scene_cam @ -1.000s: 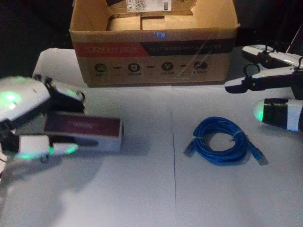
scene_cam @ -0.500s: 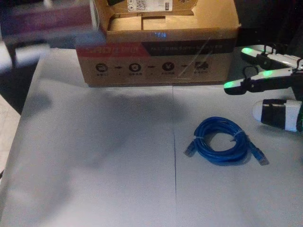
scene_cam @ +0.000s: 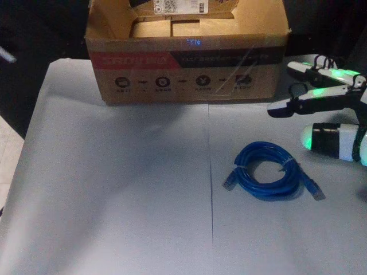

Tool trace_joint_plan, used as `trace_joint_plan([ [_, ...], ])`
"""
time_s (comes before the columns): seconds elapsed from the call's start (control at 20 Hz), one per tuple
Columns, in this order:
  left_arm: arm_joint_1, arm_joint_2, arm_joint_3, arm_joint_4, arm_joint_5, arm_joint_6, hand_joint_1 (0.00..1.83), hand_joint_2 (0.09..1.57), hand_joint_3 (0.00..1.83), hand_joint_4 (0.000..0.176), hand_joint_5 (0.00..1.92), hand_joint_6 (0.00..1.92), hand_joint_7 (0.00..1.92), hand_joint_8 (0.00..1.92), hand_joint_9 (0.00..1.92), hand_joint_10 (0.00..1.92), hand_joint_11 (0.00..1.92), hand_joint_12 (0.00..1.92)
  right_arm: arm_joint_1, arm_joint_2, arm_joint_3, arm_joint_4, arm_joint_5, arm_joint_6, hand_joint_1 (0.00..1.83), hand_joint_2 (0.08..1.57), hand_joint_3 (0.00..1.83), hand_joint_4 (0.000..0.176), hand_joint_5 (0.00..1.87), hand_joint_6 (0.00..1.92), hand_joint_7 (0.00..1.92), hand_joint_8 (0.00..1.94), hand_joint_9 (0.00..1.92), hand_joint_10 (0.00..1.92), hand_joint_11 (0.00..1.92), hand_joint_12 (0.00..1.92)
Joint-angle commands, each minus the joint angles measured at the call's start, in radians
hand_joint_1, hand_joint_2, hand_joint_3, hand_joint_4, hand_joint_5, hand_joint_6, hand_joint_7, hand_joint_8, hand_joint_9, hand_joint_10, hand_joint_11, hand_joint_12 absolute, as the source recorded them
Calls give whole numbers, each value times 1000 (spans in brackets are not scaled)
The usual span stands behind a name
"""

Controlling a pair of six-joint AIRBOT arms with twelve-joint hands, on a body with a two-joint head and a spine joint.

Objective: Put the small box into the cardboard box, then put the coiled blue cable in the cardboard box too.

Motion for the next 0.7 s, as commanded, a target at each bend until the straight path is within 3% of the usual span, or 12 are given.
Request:
trace_joint_plan([
  [0.0,-17,-19,23,-11,-44,2,1233,1080,2,11,993,928,1112,836,1115,499,763,1286,14,-3,3,5,122,3,116,1304,0,176,112,6,2,0,0,0,0,0],
  [0.05,-19,-52,54,-24,-20,2,1227,1094,1,3,983,913,1066,949,1036,758,754,1442,16,-8,6,2,122,3,82,1319,1,176,110,3,0,0,0,0,0,0],
  [0.2,-22,-104,101,-50,37,1,1221,1110,1,0,949,966,1032,1007,966,882,699,1460,22,-18,14,-5,122,10,37,1348,8,176,72,1,0,0,0,0,0,0],
  [0.35,-21,-151,141,-57,55,1,1229,1122,0,0,921,951,1017,1063,977,793,729,1382,22,-29,21,-6,122,29,90,1340,0,176,106,7,19,5,0,0,0,0],
  [0.5,-22,-181,166,-57,58,1,1231,1127,1,0,890,993,1025,1051,926,762,622,1372,27,-55,46,-40,125,83,64,1321,0,176,99,1,3,0,0,0,0,0],
  [0.55,-23,-190,173,-56,59,1,1363,1128,1,0,857,1064,1005,947,872,1247,578,1305,28,-57,48,-45,125,89,56,1319,0,176,96,2,1,0,0,0,0,0],
  [0.6,-25,-197,178,-53,63,1,1205,1152,0,1,859,1097,950,1107,876,677,601,1297,29,-57,48,-46,125,89,64,1316,0,176,100,3,8,3,0,0,0,0],
  [0.65,-25,-200,179,-50,65,1,1183,1172,4,20,830,1151,890,1194,855,599,604,1280,30,-57,49,-48,125,89,66,1318,0,176,107,5,10,3,0,0,0,0],
])
